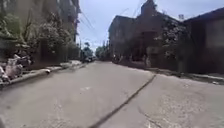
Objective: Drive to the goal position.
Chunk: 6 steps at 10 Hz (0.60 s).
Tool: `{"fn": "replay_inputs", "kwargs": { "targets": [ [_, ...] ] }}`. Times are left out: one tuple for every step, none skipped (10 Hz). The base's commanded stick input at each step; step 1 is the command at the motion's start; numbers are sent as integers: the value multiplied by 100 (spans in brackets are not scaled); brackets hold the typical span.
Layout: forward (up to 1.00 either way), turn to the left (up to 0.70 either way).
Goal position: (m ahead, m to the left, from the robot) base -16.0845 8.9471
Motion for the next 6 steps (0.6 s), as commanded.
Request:
{"fn": "replay_inputs", "kwargs": {
  "targets": [
    [80,-11],
    [80,-10],
    [80,-8],
    [71,5],
    [29,61],
    [0,100]
  ]
}}
